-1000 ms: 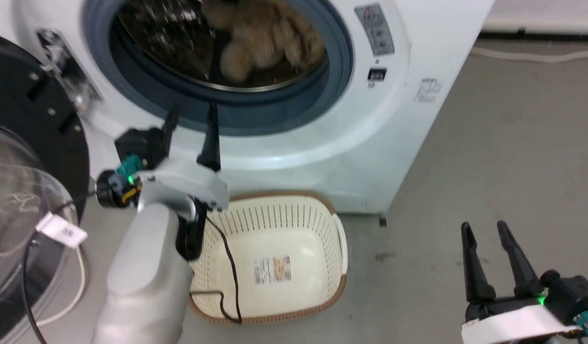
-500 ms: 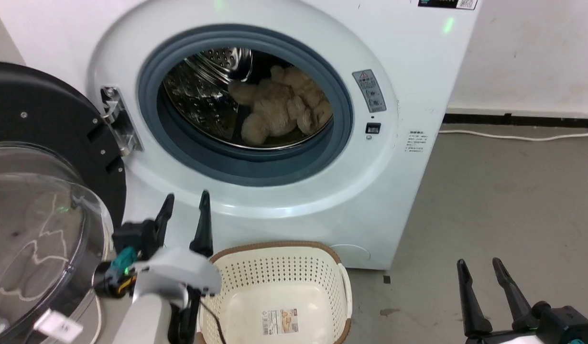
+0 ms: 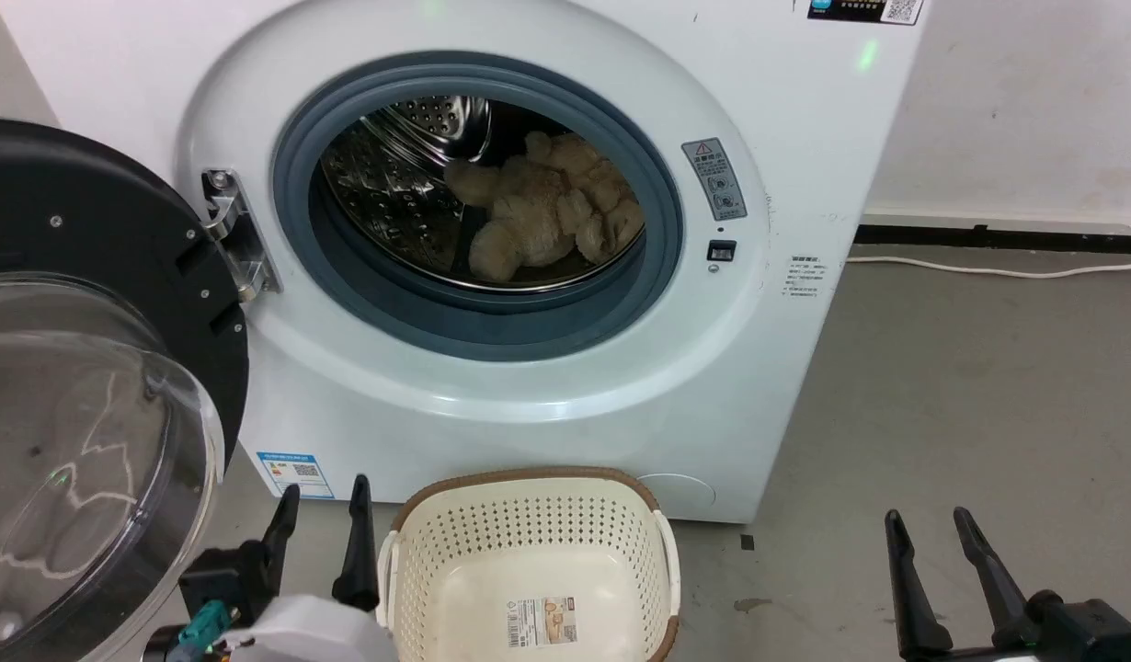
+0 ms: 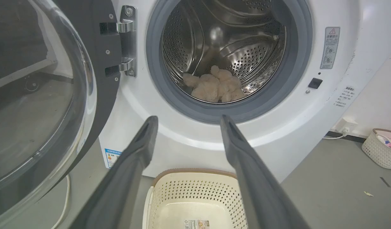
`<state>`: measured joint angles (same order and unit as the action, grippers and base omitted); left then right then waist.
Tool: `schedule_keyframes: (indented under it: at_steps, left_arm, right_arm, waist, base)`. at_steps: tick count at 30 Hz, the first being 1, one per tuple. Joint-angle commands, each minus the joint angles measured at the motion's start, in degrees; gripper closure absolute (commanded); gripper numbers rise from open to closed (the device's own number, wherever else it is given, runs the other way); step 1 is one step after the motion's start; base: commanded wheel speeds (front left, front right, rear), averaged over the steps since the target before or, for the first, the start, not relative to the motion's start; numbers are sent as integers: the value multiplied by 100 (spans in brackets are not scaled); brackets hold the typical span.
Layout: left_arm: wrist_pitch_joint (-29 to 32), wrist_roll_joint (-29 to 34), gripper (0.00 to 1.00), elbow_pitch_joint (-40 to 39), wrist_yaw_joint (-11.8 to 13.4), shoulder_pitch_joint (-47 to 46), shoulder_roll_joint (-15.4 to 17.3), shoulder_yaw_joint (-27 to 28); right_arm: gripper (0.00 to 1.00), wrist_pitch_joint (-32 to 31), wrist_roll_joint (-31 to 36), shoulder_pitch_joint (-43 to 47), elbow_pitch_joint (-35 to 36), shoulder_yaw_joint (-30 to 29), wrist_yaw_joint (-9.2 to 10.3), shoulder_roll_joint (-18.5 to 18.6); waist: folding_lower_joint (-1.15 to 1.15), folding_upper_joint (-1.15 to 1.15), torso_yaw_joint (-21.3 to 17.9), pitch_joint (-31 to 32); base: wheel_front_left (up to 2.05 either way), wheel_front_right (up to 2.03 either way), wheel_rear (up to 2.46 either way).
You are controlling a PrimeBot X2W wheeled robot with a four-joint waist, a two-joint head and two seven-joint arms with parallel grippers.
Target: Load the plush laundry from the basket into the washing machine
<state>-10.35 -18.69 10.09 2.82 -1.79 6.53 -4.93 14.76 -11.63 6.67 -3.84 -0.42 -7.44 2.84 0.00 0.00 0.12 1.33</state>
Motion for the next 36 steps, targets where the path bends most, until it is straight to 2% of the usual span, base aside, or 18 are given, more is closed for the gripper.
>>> schedule_keyframes:
  at_steps: [1,16,36]
  left_arm:
    - [45,69,0,-113,43,164,54,-25]
    - [130,360,0,-519,222,611,278,-199]
    - [27,247,0,-543,215,588,309,-255]
  right_arm:
    - [0,24,22,96,-7,-20,-5,4]
    - [0,24,42,131,-110,44,-5,4]
    - [0,24,14,81,-193,60,-5,4]
  waist:
    - [0,0,20,5]
    - [0,0,97,38]
    - [0,0,98,43]
  base:
    - [0,0,0]
    - [0,0,0]
    - [0,0,0]
